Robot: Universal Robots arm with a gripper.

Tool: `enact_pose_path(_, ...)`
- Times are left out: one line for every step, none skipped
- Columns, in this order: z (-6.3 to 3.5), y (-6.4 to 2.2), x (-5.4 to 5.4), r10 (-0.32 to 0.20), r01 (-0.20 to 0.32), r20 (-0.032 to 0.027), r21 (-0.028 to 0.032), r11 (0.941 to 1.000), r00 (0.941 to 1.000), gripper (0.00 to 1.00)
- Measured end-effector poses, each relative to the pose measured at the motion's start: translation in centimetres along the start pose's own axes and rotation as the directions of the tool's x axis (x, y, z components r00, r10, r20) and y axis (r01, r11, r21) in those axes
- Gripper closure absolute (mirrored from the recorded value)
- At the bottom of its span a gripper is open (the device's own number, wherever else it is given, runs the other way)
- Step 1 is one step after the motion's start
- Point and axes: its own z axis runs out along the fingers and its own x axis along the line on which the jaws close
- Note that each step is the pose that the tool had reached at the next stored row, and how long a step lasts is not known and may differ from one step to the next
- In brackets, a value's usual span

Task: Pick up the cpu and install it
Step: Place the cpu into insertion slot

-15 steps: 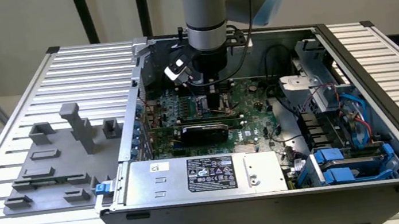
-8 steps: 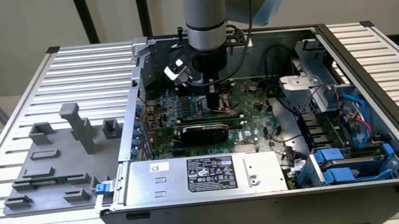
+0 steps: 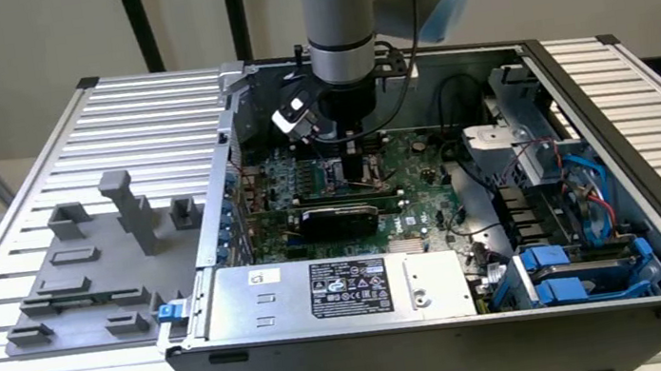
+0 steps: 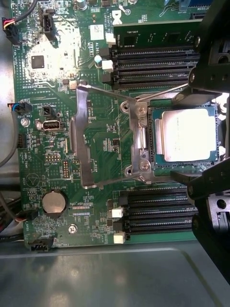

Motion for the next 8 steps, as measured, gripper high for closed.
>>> enact_pose_path(-0.02,0.01,-0.06,0.000,0.000,0.0000,0.0000,1.0000,1.0000,0.37)
enact_pose_path(-0.03,0.02,-0.12,0.000,0.000,-0.0002,0.0000,1.0000,1.0000,0.37)
enact_pose_path(-0.06,0.03,-0.15,0.000,0.000,-0.0003,0.0000,1.0000,1.0000,0.37)
enact_pose_path(-0.10,0.04,-0.16,0.000,0.000,-0.0005,0.0001,1.0000,1.0000,0.37)
enact_pose_path(-0.11,0.04,-0.15,0.000,0.000,-0.0013,0.0001,1.0000,1.0000,0.37)
enact_pose_path(-0.14,0.05,-0.16,0.000,0.000,-0.0022,0.0003,1.0000,1.0000,0.37)
enact_pose_path(-0.17,0.05,-0.16,0.000,0.000,-0.0031,0.0003,1.0000,1.0000,0.37)
enact_pose_path(-0.21,0.05,-0.16,0.000,0.000,-0.0042,0.0004,1.0000,1.0000,0.37)
